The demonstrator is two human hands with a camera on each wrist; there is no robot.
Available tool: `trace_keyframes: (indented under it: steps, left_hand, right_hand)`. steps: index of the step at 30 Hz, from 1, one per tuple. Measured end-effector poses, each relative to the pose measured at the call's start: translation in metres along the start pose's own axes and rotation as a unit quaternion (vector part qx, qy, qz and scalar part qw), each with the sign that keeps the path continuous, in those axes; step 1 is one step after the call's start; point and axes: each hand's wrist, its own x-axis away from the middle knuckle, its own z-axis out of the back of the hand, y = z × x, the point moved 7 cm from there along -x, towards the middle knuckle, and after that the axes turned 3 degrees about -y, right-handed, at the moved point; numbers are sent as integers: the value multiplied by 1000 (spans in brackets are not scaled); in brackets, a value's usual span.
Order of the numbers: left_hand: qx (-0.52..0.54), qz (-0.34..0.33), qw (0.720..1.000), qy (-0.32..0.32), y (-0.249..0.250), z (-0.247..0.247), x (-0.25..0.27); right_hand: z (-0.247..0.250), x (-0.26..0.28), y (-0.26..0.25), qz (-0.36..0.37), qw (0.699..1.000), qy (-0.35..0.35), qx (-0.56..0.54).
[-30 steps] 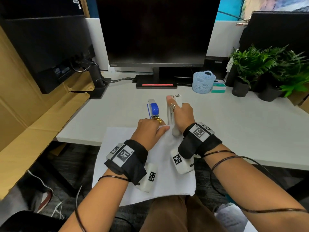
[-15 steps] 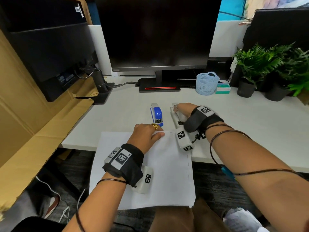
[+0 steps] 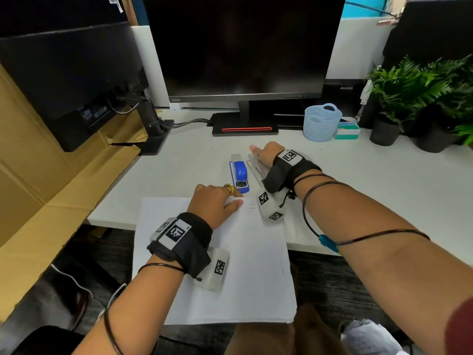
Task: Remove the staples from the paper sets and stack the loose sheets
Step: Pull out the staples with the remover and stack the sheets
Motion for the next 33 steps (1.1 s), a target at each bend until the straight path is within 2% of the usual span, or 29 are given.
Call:
trace_keyframes:
  steps: [3,5,6,7,8,10,12,15,19,21,25,27,30,33]
  left_hand:
    - [17,1,1000,5,-5,0,1]
    - [27,-3,1000,13,-4,2,1]
    - [24,-6,999,22,-1,4,2]
    - [12,-12,999,34,3,7,2]
    - [-8,-17,999,47,8,11,1]
    - [-34,-24,996,80,17,20,0]
    - [-34,-31,991,123,26,30,1]
    - [-50,-52,984,163,41,41,5]
    - [-69,-101,984,127,61,38,7]
    - [-33,-119,978,170,70,40,13]
    - [50,-190,943,270,87,46,34]
    - [103,-215,928,288,90,45,40]
    - [190,-245,906,288,91,44,46]
    - [208,-291,886,296,97,42,53]
  right_hand:
    - [29,11,1,29,990,93,-103]
    - [48,39,4,107,966,179,-152]
    - [51,56,8,141,954,195,-178]
    - [47,70,12,167,949,182,-198]
    - [38,82,16,180,951,140,-210]
    - [13,96,27,166,966,43,-195]
    - [-2,104,39,162,970,25,-180]
    - [-2,114,54,176,948,103,-243]
    - [-3,134,68,226,889,207,-340]
    - [-5,146,73,244,863,249,-364]
    - [-4,173,81,326,819,338,-331]
    - [-5,187,84,363,795,381,-301]
    - [-7,212,87,382,772,448,-241]
    - [-11,228,92,394,756,484,-197]
